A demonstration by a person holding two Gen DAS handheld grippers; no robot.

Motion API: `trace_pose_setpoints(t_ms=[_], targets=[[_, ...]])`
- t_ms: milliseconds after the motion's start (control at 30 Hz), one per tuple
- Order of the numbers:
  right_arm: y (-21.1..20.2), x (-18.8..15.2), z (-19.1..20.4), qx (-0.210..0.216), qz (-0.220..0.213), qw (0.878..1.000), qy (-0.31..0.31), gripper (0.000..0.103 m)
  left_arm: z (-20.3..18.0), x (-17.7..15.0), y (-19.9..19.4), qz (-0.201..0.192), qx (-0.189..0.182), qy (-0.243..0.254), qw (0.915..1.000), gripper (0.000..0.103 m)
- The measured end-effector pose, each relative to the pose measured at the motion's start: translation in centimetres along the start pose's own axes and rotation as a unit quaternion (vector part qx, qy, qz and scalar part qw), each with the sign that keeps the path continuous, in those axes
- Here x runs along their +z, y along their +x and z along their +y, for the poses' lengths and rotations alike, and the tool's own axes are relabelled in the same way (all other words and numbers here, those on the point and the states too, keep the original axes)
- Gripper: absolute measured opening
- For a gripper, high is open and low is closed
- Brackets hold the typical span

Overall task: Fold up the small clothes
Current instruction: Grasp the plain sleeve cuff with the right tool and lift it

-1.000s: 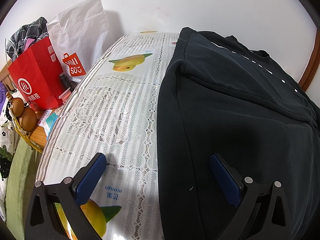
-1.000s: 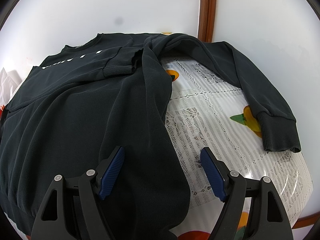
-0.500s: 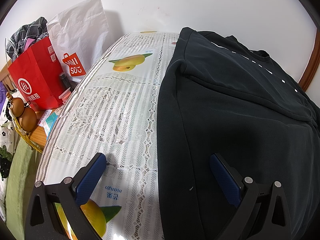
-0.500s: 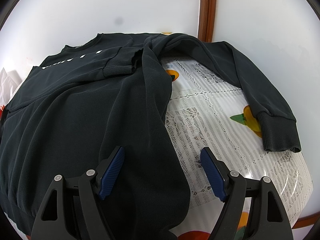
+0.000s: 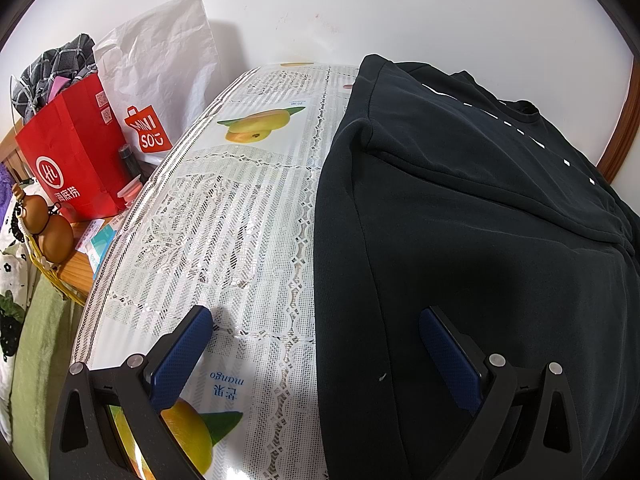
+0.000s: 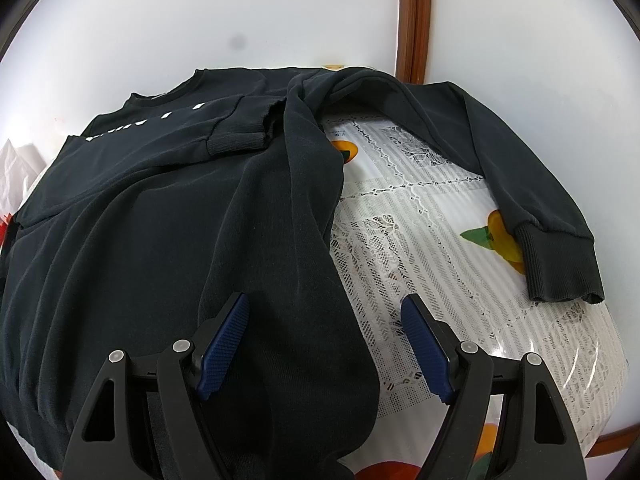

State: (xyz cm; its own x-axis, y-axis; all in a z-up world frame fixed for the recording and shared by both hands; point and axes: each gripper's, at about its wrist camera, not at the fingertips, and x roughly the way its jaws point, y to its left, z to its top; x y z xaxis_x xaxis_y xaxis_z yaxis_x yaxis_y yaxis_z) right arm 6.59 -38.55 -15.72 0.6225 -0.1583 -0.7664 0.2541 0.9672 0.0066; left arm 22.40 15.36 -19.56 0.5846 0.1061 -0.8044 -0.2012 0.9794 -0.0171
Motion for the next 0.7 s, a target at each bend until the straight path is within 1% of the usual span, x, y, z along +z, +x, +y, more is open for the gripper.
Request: trace_pose_setpoints(t_ms=[67, 100, 133, 167, 200, 233, 333, 433, 500, 567, 633, 700], targets=[[-1.0, -0.1, 0.1, -0.01, -0.012, 1.0, -0.026, 0.077, 0.0, 0.0, 0.0, 0.0, 0.0, 0.0, 1.0, 0.103], [-1.8, -0.2, 0.1, -0.021, -0.025, 0.999, -0.039, 0.077, 0.0, 0.0, 0.0, 0.0, 0.0, 0.0, 1.0, 0.103], [-2.9, -0.2, -0.3, -0.037, -0.047, 0.997, -0.052, 0.077, 0.0, 0.0, 0.0, 0.0, 0.0, 0.0, 1.0, 0.103], [-4.0, -0.2, -1.0, -0.052, -0.068, 0.995, -0.058, 0.077, 0.0, 0.0, 0.0, 0.0, 0.0, 0.0, 1.0, 0.103], [-4.8, 0.0, -1.8, -0.065, -0.079, 0.993, -0.06, 0.077, 0.0, 0.0, 0.0, 0.001, 0.0, 0.0, 1.0, 0.103], [-5.1, 0.3, -2.6, -0.076, -0.081, 0.992, -0.058, 0.077, 0.0, 0.0, 0.0, 0.0, 0.001, 0.001, 1.0, 0.103], [-4.9, 1.3, -7.0, -0.105, -0.071, 0.992, -0.025, 0.077, 0.0, -0.1, -0.1, 0.0, -0.001, 0.0, 1.0, 0.103], [-2.9, 1.9, -10.5, -0.094, -0.039, 0.995, 0.014, 0.077, 0.0, -0.1, -0.1, 0.0, 0.0, 0.0, 1.0, 0.103], [-1.6, 2.1, -11.5, -0.086, -0.025, 0.996, 0.022, 0.077, 0.1, 0.0, -0.1, 0.0, -0.001, 0.0, 1.0, 0.103], [-0.4, 2.2, -11.6, -0.087, -0.015, 0.996, 0.018, 0.077, 0.1, 0.0, 0.0, 0.0, -0.001, 0.0, 1.0, 0.103], [1.1, 2.1, -11.5, -0.101, 0.007, 0.995, 0.011, 0.077, 0.3, -0.1, -0.2, 0.001, -0.004, -0.001, 1.0, 0.103], [1.4, 2.2, -11.5, -0.107, -0.001, 0.994, 0.016, 0.076, 0.3, -0.1, -0.3, 0.007, -0.008, 0.01, 0.9999, 0.103]])
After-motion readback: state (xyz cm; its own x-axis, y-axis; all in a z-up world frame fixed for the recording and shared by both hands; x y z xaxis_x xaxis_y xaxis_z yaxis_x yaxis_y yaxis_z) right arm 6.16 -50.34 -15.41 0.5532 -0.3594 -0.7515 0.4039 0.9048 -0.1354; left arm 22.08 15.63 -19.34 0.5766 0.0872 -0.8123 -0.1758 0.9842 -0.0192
